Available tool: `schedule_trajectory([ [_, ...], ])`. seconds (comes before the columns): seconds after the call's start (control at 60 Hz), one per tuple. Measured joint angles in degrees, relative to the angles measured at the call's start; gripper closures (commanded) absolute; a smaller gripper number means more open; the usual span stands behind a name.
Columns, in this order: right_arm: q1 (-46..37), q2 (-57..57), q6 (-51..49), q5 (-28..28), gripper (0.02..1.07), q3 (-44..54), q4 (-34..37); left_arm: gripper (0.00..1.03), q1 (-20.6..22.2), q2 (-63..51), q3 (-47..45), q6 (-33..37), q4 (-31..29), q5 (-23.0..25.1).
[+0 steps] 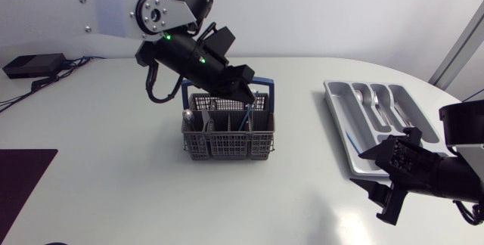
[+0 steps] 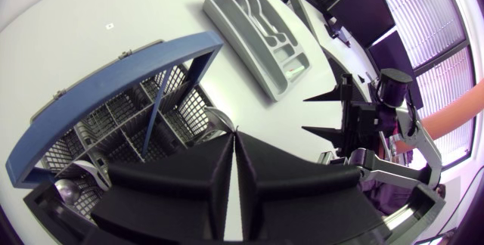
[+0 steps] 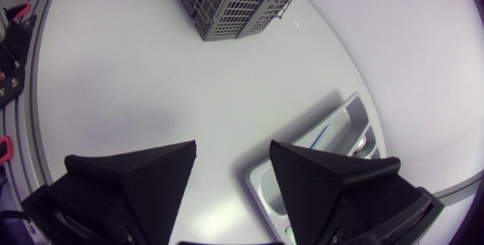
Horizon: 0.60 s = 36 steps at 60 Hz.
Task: Unload the cutlery basket into the drawer organizer.
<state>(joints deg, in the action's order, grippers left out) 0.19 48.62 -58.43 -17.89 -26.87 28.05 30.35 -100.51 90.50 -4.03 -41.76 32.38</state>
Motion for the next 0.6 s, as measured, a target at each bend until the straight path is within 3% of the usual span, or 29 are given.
schedule_trajectory([
  [0.317,6.64,-0.42,9.14,-0.61,0.35,-2.14,-0.02,0.96,-0.61,5.68,0.0,0.85,-0.59,4.55],
  [0.6,10.62,-0.39,19.5,-4.85,0.35,-7.19,-2.86,0.97,-0.61,6.1,0.0,1.09,-1.29,7.5],
])
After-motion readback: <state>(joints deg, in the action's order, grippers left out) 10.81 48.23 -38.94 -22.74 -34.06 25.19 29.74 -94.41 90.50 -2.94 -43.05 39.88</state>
